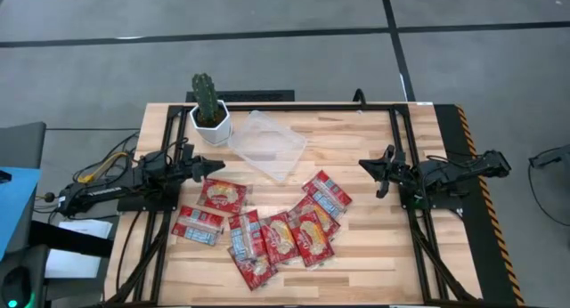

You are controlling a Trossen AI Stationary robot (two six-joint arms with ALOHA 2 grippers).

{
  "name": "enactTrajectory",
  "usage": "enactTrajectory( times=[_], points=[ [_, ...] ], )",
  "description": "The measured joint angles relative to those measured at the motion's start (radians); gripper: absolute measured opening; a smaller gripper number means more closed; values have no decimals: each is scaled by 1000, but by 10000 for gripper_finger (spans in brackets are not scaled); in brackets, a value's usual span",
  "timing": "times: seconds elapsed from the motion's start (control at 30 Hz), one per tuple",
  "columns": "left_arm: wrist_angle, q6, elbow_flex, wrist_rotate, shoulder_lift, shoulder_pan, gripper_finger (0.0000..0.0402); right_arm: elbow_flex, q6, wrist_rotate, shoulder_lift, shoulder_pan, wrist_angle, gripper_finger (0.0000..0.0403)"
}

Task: Sort popcorn bags into baskets
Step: Put the red popcorn bag into the transparent bin

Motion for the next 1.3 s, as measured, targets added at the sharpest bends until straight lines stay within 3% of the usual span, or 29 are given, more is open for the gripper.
enactTrajectory(
  times=[0.17,0.27,0.5,0.67,0.8,1.0,1.17,1.3],
  points=[
    [12,-3,0,-67,9,0,290,0,0,0,0,0,0,37],
    [37,-155,0,-140,9,1,290,0,0,0,0,0,1,37],
    [73,-282,101,-50,97,-21,290,0,64,0,0,0,14,37],
    [-78,-116,319,39,308,-22,290,0,275,0,0,0,18,37],
    [-382,29,529,65,548,-21,287,0,384,-1,0,0,18,37],
    [-842,54,725,30,925,11,271,0,501,-30,0,0,14,37],
    [-785,404,767,163,1153,8,263,0,504,-30,0,1,6,37],
    [-738,653,798,206,1280,15,262,0,505,-31,0,3,4,37]
  ],
)
